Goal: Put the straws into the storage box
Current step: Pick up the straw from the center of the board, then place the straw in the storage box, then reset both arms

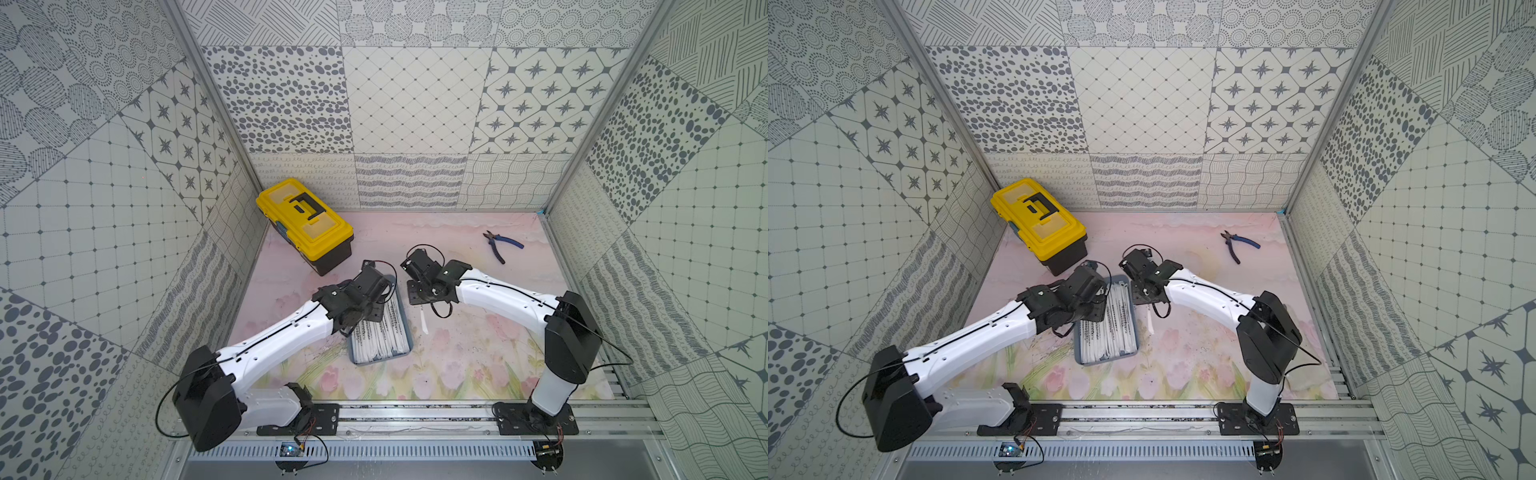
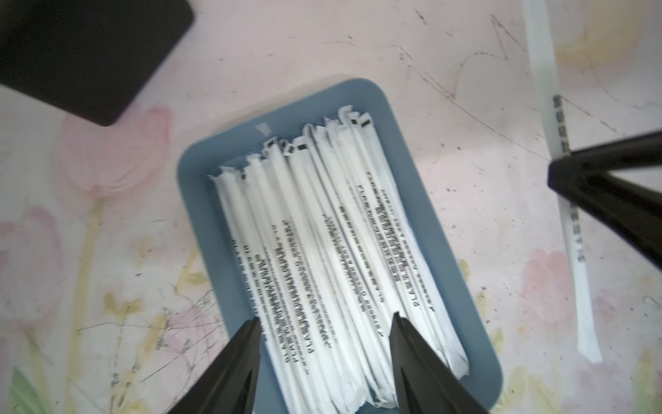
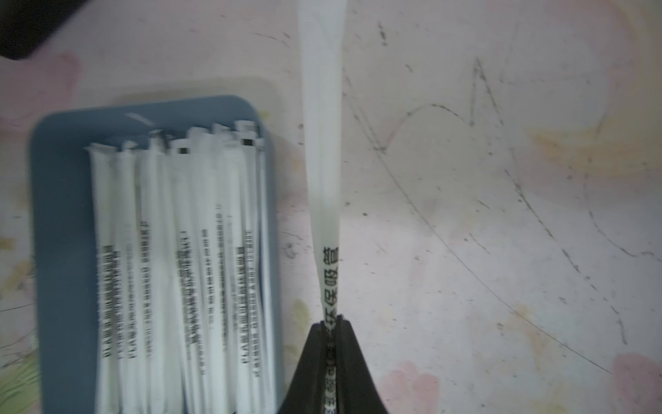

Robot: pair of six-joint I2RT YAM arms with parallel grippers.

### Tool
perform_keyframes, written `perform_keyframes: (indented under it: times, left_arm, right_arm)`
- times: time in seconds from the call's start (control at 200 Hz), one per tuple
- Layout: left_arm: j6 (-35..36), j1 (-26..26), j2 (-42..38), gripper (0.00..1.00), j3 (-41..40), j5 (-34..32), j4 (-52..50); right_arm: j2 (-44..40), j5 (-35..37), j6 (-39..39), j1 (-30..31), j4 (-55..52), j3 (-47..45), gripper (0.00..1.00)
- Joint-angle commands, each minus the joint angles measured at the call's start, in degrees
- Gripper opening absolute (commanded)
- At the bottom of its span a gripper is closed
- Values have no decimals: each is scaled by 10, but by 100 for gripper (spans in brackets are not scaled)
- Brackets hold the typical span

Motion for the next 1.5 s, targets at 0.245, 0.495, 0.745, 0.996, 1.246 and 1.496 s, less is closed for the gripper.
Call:
perform_keyframes:
  times: [0.245, 0.495, 0.745, 0.996, 1.246, 1.496]
  left_arm:
    - [-22, 120, -130, 61, -61, -11, -117]
    - [-36, 120, -135, 61, -89, 27, -89]
    - [-28, 120, -130, 61, -84, 28, -84]
    - [-27, 120, -138, 61, -69, 18, -92]
    - [-5, 120, -222, 61, -46, -19, -84]
    - [46, 120, -300, 64, -127, -135, 5]
  right_arm:
    - [174, -19, 52, 59, 10, 156, 9]
    - [220, -31, 68, 62, 19, 156, 9]
    - [221, -38, 80, 62, 13, 147, 19]
    - [106, -21, 69, 57, -5, 111, 22]
    - [-136, 6, 41, -65, -23, -71, 36]
    - [-305, 66, -73, -226, 20, -213, 61]
